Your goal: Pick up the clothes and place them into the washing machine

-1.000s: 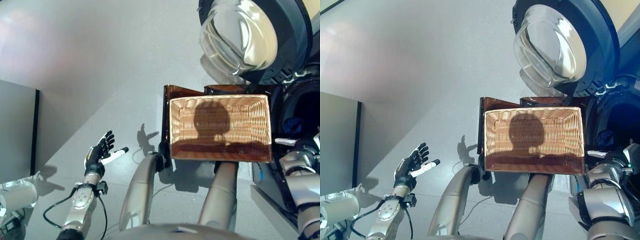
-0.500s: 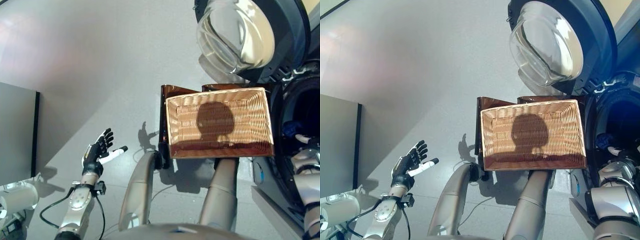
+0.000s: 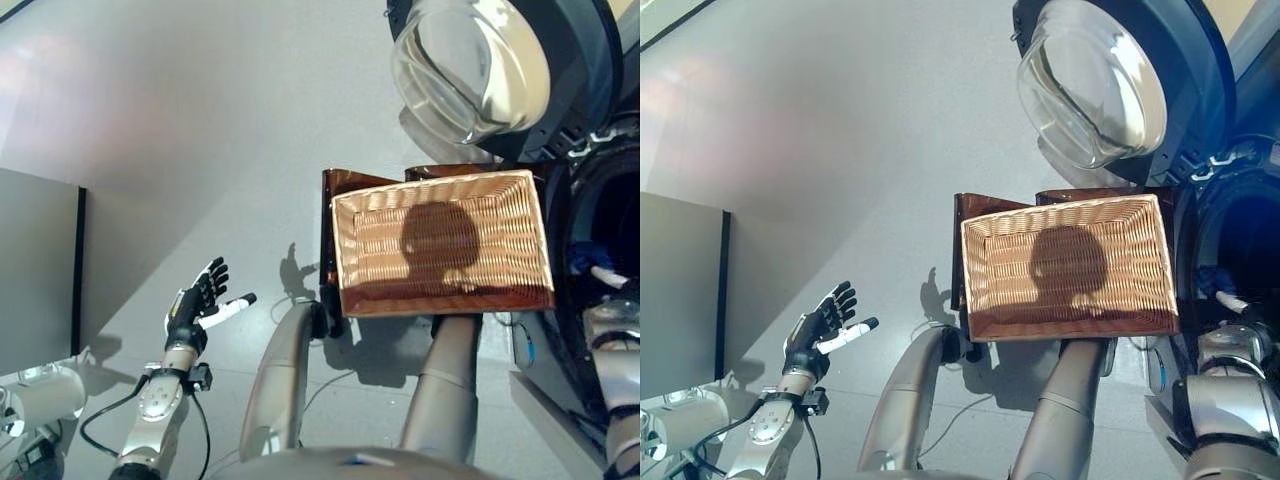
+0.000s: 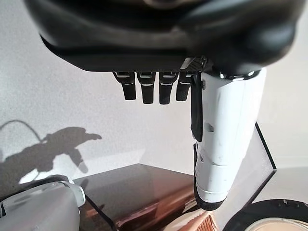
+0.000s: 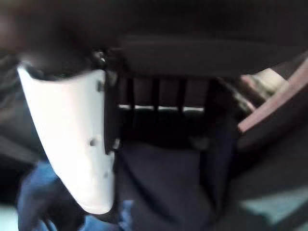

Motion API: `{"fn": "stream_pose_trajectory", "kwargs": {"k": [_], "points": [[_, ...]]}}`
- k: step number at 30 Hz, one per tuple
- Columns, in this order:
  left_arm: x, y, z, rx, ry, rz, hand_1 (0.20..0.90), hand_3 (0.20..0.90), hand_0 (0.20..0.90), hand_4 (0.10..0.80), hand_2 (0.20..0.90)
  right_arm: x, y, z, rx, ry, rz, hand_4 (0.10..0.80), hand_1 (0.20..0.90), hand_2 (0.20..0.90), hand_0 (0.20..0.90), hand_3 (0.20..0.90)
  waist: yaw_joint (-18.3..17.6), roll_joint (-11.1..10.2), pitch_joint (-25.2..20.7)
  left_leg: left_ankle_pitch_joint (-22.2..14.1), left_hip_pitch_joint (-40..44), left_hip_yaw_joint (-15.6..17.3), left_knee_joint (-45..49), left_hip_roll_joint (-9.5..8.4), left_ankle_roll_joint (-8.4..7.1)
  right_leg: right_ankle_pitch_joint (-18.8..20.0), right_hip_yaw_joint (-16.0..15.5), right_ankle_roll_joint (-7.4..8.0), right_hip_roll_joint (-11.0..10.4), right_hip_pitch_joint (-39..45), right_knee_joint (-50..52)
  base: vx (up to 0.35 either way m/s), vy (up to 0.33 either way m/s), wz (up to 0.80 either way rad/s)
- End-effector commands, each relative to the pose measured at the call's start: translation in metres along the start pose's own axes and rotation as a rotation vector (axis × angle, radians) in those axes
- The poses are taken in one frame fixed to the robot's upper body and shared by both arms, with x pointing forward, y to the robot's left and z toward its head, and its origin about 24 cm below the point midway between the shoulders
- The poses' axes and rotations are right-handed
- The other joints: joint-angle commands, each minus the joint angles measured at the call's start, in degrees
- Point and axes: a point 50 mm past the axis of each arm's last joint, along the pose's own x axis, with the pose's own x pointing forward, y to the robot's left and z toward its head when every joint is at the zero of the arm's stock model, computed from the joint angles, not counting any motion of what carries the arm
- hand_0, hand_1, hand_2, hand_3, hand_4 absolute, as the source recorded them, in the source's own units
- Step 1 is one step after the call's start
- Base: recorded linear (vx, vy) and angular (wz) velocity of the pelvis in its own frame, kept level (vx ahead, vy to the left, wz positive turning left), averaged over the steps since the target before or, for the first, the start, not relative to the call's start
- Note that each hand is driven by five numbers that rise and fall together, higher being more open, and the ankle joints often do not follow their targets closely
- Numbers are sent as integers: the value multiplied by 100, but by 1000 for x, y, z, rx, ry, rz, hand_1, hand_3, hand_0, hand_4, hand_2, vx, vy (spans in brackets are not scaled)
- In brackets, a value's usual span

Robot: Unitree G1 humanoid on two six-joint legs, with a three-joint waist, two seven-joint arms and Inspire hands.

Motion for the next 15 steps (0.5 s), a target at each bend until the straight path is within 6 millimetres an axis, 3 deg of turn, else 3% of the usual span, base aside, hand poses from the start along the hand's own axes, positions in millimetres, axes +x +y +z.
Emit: {"fn": "stream_pose_trajectory", "kwargs": {"k": [1, 5, 6, 7, 8, 10, 15], "points": [[-6, 46, 15, 68, -69, 163, 900, 900, 900, 800, 900, 9, -32, -23, 352, 160, -152, 300, 200, 200, 200, 200, -94, 37, -335, -32, 260, 7, -396, 54, -72, 542, -88, -728, 282, -213, -180, 0, 0, 0], [-8, 49, 16, 71, -70, 163, 900, 900, 900, 800, 900, 9, -34, -20, 737, 232, -244, 300, 200, 200, 200, 200, -100, 98, -363, -28, 287, 14, -431, 37, -82, 478, -63, -738, 282, -209, -162, 0, 0, 0], [-10, 48, 15, 60, -67, 163, 900, 900, 900, 800, 900, 9, -33, -11, 887, 226, -268, 300, 200, 200, 200, 200, -109, 141, -374, -6, 314, 20, -469, 31, -88, 470, -60, -733, 281, -189, -176, -85, 8, -1], [-9, 48, 16, 60, -68, 162, 900, 900, 900, 800, 900, 9, -33, -12, 892, 225, -269, 300, 200, 200, 200, 200, -123, 140, -337, 159, 265, 74, -508, 47, -56, 640, -89, -770, 270, -224, -248, 0, 0, 0], [-10, 47, 14, 53, -65, 163, 900, 900, 900, 800, 900, 9, -34, -9, 962, 231, -287, 300, 200, 200, 200, 200, -126, 157, -369, 32, 317, 21, -499, 30, -91, 500, -57, -736, 286, -184, -201, -87, -11, 0], [-11, 46, 11, 27, -53, 162, 900, 900, 900, 800, 900, 9, -36, 3, 1143, 201, -324, 300, 200, 200, 200, 200, -167, 195, -341, 184, 309, 79, -577, 40, -80, 610, -97, -768, 270, -175, -262, -39, -8, -2], [-15, 43, 7, 7, -44, 156, 900, 900, 900, 800, 900, 14, -56, 26, 1323, 126, -412, 300, 200, 200, 200, 200, -204, 257, -339, 195, 339, 64, -611, 26, -96, 559, -111, -751, 264, -133, -261, 2, -2, -1]]}}
